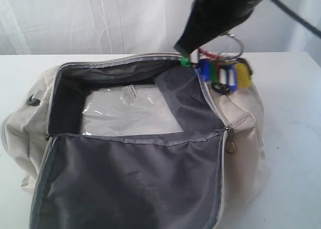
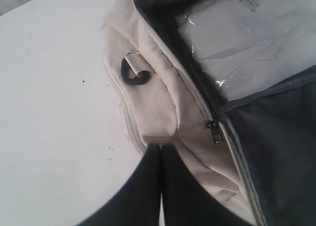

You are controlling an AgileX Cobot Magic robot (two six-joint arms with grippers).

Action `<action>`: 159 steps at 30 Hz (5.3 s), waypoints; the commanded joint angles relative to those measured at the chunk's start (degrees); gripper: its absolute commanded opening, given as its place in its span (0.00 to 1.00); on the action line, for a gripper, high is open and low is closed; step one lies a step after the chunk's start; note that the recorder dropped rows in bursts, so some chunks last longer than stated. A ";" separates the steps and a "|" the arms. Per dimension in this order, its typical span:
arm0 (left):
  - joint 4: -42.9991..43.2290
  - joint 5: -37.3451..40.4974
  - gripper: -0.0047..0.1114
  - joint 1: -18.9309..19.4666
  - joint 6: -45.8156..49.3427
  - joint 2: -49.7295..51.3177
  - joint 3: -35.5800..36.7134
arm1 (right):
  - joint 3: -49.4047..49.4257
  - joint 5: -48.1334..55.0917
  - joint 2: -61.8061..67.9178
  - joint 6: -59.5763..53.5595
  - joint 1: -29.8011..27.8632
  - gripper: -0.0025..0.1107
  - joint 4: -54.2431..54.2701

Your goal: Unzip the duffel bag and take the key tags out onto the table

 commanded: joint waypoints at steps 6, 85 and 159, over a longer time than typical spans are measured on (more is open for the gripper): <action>-0.77 -0.18 0.04 -0.03 -0.42 -0.50 1.13 | 5.14 3.01 -9.80 9.73 -7.55 0.02 -8.20; -3.14 -4.39 0.04 0.13 1.13 -1.79 1.54 | 32.99 -11.49 -52.70 7.07 -19.84 0.02 19.54; -0.78 -24.03 0.04 29.26 1.25 -46.15 48.18 | 32.99 -11.44 -53.87 9.48 -19.84 0.02 19.94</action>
